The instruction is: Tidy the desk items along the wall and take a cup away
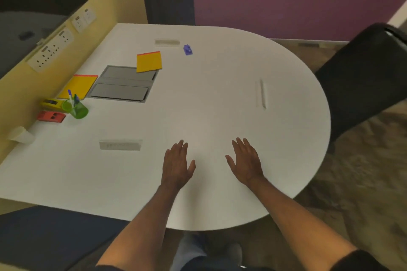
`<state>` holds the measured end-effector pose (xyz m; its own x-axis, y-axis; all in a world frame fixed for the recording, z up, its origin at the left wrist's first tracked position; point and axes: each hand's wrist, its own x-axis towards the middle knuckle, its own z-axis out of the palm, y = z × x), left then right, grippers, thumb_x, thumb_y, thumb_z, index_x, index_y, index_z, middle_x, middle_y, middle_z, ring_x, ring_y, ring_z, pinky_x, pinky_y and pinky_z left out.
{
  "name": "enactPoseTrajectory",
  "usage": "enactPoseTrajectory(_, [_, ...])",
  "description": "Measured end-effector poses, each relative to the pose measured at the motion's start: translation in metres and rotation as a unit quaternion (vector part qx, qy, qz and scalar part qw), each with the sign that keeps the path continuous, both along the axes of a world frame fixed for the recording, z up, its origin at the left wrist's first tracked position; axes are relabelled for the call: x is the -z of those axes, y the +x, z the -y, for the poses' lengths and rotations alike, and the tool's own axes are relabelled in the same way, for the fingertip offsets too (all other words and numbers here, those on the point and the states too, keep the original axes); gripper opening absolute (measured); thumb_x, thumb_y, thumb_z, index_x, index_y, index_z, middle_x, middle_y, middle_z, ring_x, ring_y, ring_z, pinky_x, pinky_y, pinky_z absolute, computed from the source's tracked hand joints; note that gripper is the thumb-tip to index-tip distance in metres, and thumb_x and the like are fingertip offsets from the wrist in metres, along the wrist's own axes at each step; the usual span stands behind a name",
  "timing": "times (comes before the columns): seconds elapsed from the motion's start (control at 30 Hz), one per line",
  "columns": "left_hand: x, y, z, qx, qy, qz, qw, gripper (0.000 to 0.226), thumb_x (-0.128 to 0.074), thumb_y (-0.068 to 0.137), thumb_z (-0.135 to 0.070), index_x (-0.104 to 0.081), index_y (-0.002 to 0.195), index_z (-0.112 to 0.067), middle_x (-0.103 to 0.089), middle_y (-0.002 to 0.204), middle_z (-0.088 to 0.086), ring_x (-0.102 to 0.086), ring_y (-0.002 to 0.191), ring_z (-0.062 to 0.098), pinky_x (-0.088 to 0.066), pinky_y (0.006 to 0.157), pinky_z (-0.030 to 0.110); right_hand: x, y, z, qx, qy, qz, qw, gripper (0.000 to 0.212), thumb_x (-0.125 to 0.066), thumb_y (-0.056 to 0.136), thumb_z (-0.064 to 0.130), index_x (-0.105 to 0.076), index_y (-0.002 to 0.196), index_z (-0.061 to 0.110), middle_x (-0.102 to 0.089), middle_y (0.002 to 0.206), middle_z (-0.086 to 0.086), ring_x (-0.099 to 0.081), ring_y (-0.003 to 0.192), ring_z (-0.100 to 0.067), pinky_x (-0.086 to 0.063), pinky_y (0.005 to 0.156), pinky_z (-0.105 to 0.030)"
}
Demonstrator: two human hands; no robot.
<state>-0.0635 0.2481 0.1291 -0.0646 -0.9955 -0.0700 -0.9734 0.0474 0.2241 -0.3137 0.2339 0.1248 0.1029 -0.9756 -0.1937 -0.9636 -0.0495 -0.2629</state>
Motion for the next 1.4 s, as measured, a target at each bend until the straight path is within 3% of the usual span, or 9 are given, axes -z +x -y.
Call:
enactPoseTrajectory(0.4, [0.014, -0.139, -0.008, 0.213, 0.041, 0.021, 0.976, 0.069, -0.041, 0.098, -0.049, -0.028, 0.157, -0.014, -0.023, 0.165, 0.004, -0.024, 0.151, 0.024, -0.018, 0.123, 0.043, 0.015, -0.117, -0.098, 0.199, 0.043, -0.006, 0.979, 0.068, -0.025, 0.105, 0.057, -0.015, 0.162, 0.021, -0.007, 0.170, 0.000, 0.002, 0.158, -0.021, -0.008, 0.128, -0.040])
enactPoseTrajectory(0.9, [0.032, -0.374, 0.004, 0.472, 0.057, 0.041, 0.879, 0.069, -0.038, 0.099, -0.053, -0.028, 0.157, -0.017, -0.023, 0.166, 0.004, -0.024, 0.151, 0.025, -0.019, 0.124, 0.045, 0.027, -0.280, -0.203, 0.485, 0.056, 0.021, 0.873, 0.067, -0.034, 0.104, 0.052, -0.018, 0.161, 0.020, -0.010, 0.170, 0.003, -0.002, 0.157, -0.017, -0.017, 0.125, -0.040])
enactPoseTrajectory(1.13, [0.048, -0.518, 0.008, 0.508, 0.071, 0.053, 0.857, 0.071, -0.031, 0.099, -0.055, -0.019, 0.159, -0.020, -0.012, 0.168, 0.000, -0.011, 0.155, 0.022, -0.009, 0.127, 0.045, 0.051, -0.403, -0.221, 0.517, 0.074, 0.034, 0.852, 0.069, -0.029, 0.105, 0.053, -0.011, 0.162, 0.019, -0.005, 0.170, 0.003, 0.002, 0.157, -0.018, -0.013, 0.127, -0.042])
enactPoseTrajectory(1.4, [0.039, -0.682, 0.034, 0.485, 0.054, 0.060, 0.871, 0.074, -0.030, 0.100, -0.057, -0.010, 0.161, -0.020, -0.002, 0.169, 0.000, -0.003, 0.156, 0.021, -0.002, 0.127, 0.044, 0.043, -0.571, -0.197, 0.463, 0.072, 0.001, 0.884, 0.070, -0.028, 0.105, 0.053, -0.008, 0.162, 0.019, -0.003, 0.171, 0.001, 0.002, 0.157, -0.020, -0.013, 0.126, -0.041])
